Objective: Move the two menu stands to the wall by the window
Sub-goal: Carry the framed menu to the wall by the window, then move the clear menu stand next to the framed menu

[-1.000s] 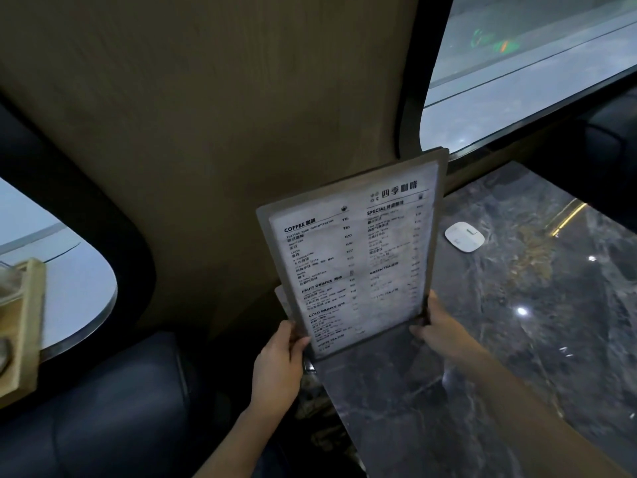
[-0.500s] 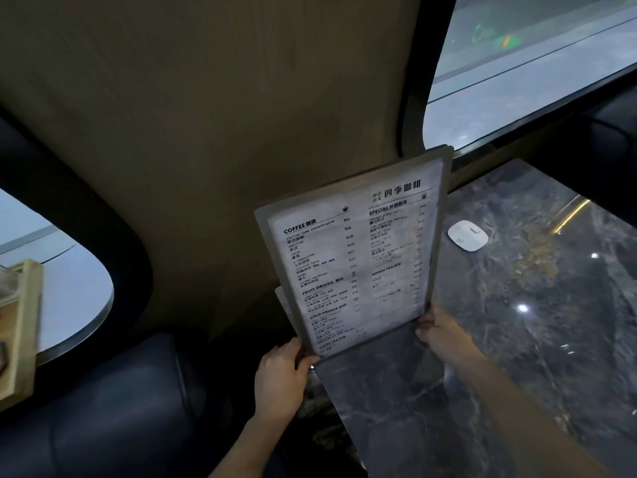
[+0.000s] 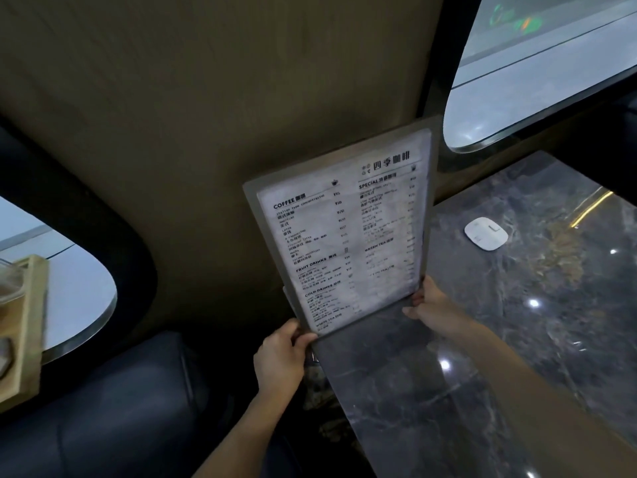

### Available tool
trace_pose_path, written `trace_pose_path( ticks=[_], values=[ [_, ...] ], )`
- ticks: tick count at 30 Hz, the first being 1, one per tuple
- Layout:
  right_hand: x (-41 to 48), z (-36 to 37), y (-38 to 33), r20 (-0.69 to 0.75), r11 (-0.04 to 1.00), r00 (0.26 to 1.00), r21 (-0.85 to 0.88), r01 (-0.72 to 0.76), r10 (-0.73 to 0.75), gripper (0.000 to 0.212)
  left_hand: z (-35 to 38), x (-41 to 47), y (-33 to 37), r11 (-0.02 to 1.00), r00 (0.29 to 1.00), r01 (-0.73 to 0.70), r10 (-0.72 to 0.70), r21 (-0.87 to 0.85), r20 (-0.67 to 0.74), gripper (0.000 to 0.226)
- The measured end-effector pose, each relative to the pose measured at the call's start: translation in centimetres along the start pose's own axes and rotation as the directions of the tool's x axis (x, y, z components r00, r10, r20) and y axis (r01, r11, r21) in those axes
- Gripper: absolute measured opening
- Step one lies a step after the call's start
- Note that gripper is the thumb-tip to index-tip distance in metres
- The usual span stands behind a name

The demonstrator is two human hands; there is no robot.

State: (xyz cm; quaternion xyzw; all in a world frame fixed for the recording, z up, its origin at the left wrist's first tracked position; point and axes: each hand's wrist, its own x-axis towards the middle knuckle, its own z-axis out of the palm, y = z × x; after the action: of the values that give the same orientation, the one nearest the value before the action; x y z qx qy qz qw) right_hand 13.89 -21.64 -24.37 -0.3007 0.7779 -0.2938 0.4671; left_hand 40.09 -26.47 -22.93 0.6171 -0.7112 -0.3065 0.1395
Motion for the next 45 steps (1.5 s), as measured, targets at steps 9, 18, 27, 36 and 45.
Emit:
trace_pose_path(
  ticks=[9, 18, 27, 36, 45],
  values=[
    [1.9, 1.0, -1.9, 0.01, 0.998, 1.0, 0.052, 0.026, -0.026, 0.066, -0.4, 2.6, -0.2, 0.995, 0.994, 0.104, -0.104, -0.013, -0.034, 0.015],
    [2.6, 1.2, -2.6, 0.022, 0.994, 1.0, 0.107, 0.013, -0.015, 0.062, 0.0, 2.7, -0.2, 0.993, 0.993, 0.106, -0.108, -0.043, -0.041, 0.01],
    [0.3, 1.8, -1.5, -0.086, 0.986, 0.992, 0.133, 0.099, -0.088, 0.072, 0.8, 2.1, 0.1, 0.975, 0.976, 0.194, -0.203, -0.104, -0.078, 0.016],
    [-3.9, -1.2, 2.8, -0.181, 0.983, 0.982, -0.185, 0.016, -0.05, 0.066, 1.5, -1.3, 4.1, 0.994, 1.0, -0.018, 0.016, -0.108, -0.013, 0.02],
    [-12.7, -6.6, 8.5, -0.436, 0.937, 0.898, -0.335, -0.099, -0.061, 0.058, 7.8, -2.4, 12.0, 0.894, 0.846, -0.448, 0.432, -0.022, 0.313, 0.046]
  ],
)
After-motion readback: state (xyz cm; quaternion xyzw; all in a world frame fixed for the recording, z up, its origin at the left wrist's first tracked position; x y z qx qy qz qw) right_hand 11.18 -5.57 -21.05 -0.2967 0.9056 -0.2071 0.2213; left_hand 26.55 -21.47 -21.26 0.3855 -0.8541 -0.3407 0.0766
